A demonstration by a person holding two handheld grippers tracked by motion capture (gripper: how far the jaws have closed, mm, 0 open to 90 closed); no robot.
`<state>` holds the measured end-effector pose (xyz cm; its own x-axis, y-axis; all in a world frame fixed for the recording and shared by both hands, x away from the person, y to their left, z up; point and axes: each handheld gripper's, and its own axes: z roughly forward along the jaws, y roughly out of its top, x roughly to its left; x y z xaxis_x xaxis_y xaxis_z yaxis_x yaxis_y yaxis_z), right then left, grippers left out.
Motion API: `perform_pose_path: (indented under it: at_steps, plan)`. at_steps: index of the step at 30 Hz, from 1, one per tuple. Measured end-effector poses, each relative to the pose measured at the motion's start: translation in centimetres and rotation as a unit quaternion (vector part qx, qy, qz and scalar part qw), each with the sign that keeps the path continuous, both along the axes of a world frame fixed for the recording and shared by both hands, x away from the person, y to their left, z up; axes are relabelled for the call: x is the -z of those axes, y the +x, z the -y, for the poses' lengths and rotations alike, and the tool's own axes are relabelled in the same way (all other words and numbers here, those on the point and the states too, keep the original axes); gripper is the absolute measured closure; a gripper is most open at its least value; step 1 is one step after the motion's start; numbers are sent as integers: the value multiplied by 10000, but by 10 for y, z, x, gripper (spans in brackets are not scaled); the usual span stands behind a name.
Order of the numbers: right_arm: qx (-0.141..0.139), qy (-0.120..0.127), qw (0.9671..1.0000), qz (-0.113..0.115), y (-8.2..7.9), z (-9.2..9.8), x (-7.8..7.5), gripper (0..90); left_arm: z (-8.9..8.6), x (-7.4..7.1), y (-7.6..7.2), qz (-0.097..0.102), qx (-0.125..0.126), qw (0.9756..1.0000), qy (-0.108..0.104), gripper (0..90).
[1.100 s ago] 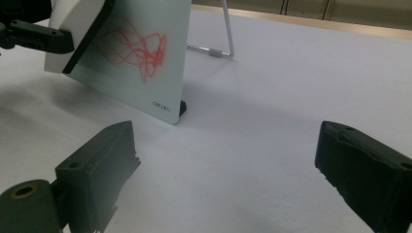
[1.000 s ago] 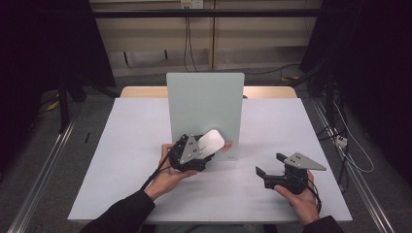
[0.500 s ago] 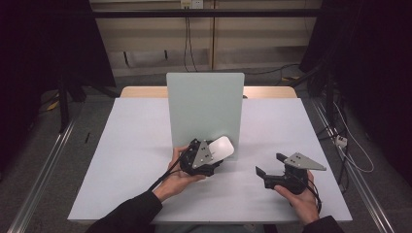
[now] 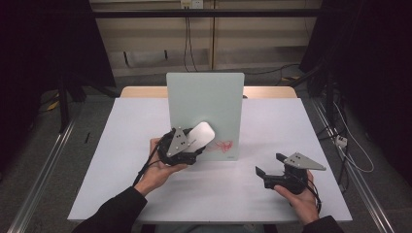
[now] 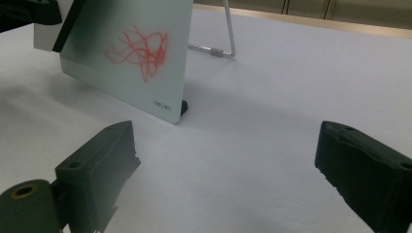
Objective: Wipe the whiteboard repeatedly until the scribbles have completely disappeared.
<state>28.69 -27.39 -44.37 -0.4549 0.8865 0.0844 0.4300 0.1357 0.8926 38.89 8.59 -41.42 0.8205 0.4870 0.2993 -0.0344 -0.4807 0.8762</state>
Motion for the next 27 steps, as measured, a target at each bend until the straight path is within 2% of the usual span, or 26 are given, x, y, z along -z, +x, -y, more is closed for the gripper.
perform_pose_path:
  at_steps: [4,6,13,16,20,21,23,27]
  plan:
    - [8,-5,10000,8,0,0,0,77,-10,0,0,24,-65,10000,-9,303]
    - [-2,-1,10000,2,0,0,0,77,-12,6,-2,76,-74,9999,115,303]
    - [-6,-13,10000,-1,0,0,0,77,-11,13,-6,76,-43,9997,241,301]
    - [-6,-11,10000,-2,0,0,0,77,-8,13,-6,46,-35,9998,187,302]
    - [9,2,10000,-6,0,-1,0,77,3,15,-7,108,9,9997,238,302]
    - [3,-7,10000,-4,0,-1,0,77,7,16,-7,73,29,9998,173,302]
    - [-3,-7,10000,-1,0,-1,0,77,16,16,-8,112,83,9995,268,302]
    - [-11,-14,10000,9,0,0,0,77,33,18,-10,117,226,9992,322,302]
